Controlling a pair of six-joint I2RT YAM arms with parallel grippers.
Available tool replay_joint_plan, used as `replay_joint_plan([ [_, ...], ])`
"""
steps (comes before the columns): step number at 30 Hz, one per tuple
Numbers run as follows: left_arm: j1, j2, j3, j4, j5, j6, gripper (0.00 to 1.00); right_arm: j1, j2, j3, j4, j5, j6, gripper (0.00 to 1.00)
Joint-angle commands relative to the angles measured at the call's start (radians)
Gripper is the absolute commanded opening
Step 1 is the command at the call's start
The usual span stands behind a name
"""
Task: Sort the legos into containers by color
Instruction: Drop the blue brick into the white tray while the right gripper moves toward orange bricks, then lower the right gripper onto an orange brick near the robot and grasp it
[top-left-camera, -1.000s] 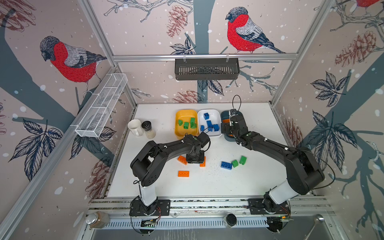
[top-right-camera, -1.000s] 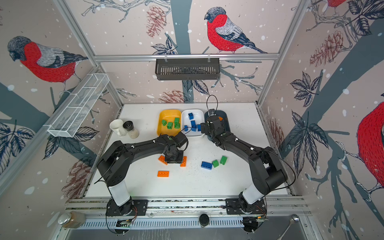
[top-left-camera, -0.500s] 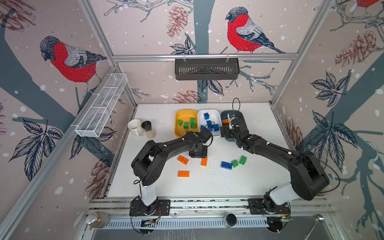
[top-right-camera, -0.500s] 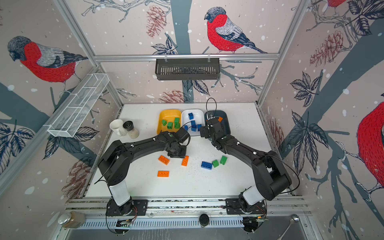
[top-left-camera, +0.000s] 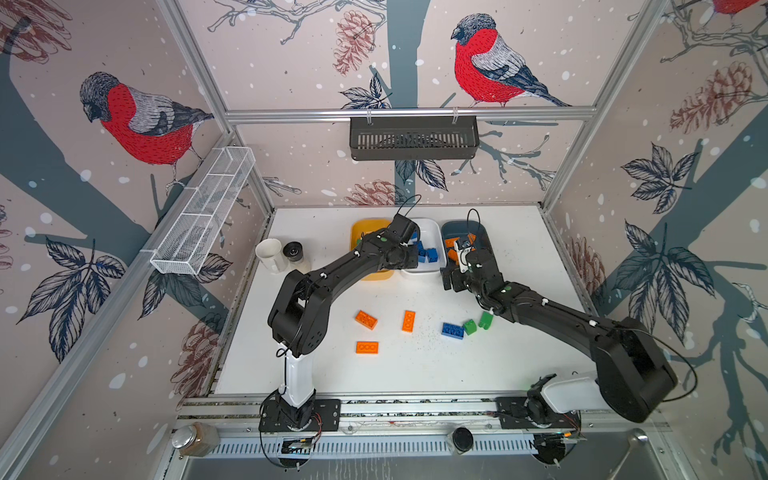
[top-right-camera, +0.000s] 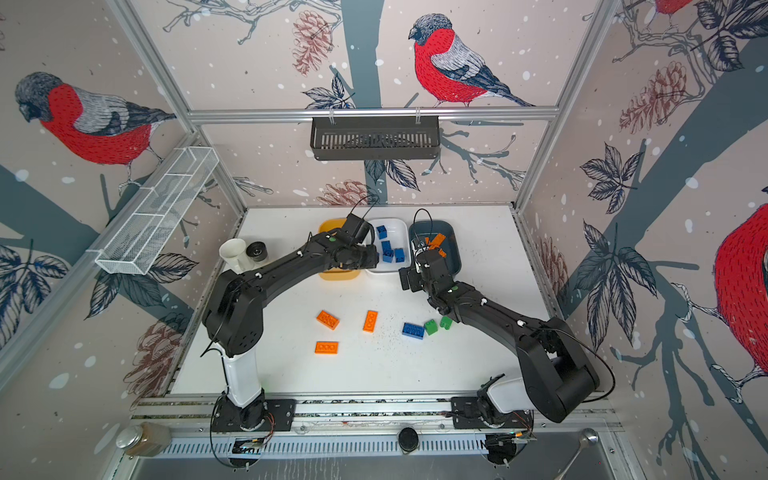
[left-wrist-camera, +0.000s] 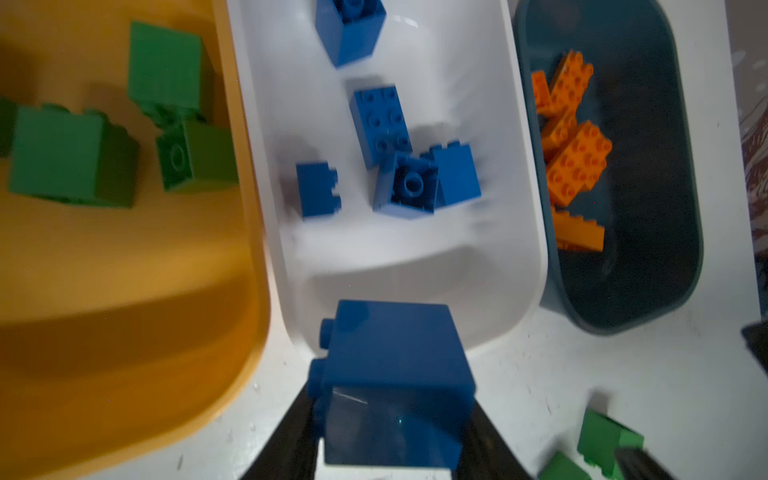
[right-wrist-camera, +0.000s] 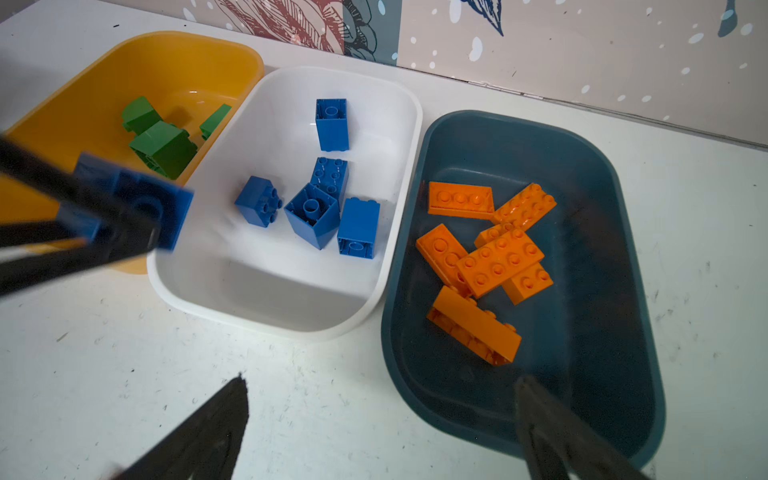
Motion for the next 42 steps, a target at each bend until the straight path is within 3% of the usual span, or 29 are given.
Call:
replay_joint_plan([
  [1, 0.014, 0.071, 0.101, 0.040, 0.028, 0.048, 0.39, 0.007, -0.016, -0.008, -0.013, -0.008, 0.019, 1.00],
  [8, 0.030, 0.281, 0.371, -0.065, -0.121, 0.090, 0.41, 0.044, -0.049, -0.026, -0.031, -0.037, -0.030, 0.99],
  [13, 0.060, 0.396, 0.550, -0.124, -0.079, 0.122, 0.44, 0.083, -0.056, -0.034, -0.028, -0.090, -0.084, 1.00],
  [17, 0.067, 0.421, 0.613, -0.168, -0.083, 0.144, 0.57, 0.116, -0.047, -0.034, -0.034, -0.106, -0.121, 0.99],
  [21, 0.069, 0.360, 0.548, -0.135, -0.074, 0.157, 0.72, 0.142, -0.034, -0.034, -0.035, -0.133, -0.148, 1.00],
  [24, 0.071, 0.310, 0.483, -0.093, -0.058, 0.156, 0.78, 0.156, -0.020, -0.027, -0.041, -0.150, -0.168, 0.99],
  [32, 0.073, 0.201, 0.379, -0.028, -0.049, 0.147, 0.87, 0.210, 0.042, 0.006, -0.074, -0.197, -0.252, 0.99],
  [42, 0.113, 0.023, 0.167, 0.077, -0.158, 0.063, 0.97, 0.295, 0.175, 0.061, -0.123, -0.302, -0.372, 1.00],
])
